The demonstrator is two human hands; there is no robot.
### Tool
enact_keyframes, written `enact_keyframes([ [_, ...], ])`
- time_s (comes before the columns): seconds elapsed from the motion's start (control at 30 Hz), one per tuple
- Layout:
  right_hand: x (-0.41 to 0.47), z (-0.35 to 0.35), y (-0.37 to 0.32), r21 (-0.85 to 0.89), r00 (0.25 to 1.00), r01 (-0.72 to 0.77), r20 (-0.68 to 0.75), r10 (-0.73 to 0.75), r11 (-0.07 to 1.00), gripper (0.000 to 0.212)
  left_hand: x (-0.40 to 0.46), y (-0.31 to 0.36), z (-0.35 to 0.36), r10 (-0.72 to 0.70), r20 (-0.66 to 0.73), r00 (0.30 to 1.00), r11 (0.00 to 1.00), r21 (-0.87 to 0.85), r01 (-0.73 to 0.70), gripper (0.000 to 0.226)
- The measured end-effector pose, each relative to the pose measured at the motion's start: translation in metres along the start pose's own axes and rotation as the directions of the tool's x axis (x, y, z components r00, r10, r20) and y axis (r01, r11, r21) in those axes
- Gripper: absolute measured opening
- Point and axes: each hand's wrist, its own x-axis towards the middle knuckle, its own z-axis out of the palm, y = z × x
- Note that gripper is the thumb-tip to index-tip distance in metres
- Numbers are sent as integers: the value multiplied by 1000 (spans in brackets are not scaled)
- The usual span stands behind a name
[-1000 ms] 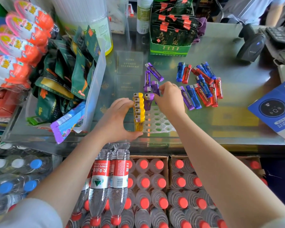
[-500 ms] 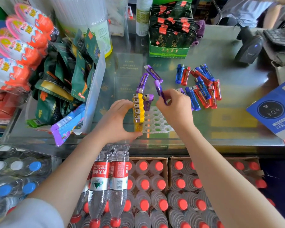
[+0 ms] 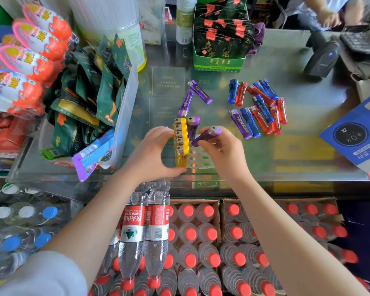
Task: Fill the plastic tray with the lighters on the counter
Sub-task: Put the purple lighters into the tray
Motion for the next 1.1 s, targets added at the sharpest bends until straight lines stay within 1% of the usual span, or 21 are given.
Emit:
enact_keyframes([
  [0.07, 0, 1, -2, -19, 1000, -15, -8, 14, 1000, 18, 0, -1, 1, 1, 2, 1000, 1000, 8, -1, 82],
  [0.17, 3, 4, -6, -65, 1000, 8, 3, -7, 998, 22, 0, 0, 0, 0, 0, 1000, 1000, 7, 0, 83],
  [0.27, 5, 5, -12, -124, 999, 37, 33, -33, 992, 20, 0, -1, 1, 2, 1, 1000, 1000, 9, -2, 81],
  [0.37, 6, 5, -12, -157, 998, 53, 27, -50, 986, 17, 0, -1, 1, 16, -10, 1000, 1000, -2, -16, 77],
  [0.5, 9, 1, -15, -282, 997, 61, 64, -45, 957, 18, 0, -1, 0, 15, -11, 1000, 1000, -3, -15, 77],
  [0.7, 16, -6, -29, -481, 969, 177, 238, -66, 859, 23, 1, -2, 2, 38, -12, 999, 999, -9, -38, 69],
  [0.8, 17, -8, -28, -564, 963, 212, 258, -74, 798, 26, 1, -2, 2, 40, -11, 999, 999, -1, -40, 68],
  [0.87, 17, -7, -24, -556, 973, 182, 219, -68, 811, 27, 1, -1, 1, 36, -14, 999, 999, 0, -36, 69],
  [0.97, 18, -9, -16, -473, 985, 103, 169, -25, 875, 24, 0, 1, 0, 9, -3, 1000, 1000, 12, -9, 73],
  [1.03, 19, -12, -15, -460, 980, 114, 198, -24, 881, 23, 0, 2, 0, -2, 2, 1000, 1000, 19, 2, 76],
  [1.1, 20, -11, -19, -487, 965, 170, 259, -44, 857, 23, 0, 3, 0, -3, 0, 1000, 1000, 16, 3, 77],
])
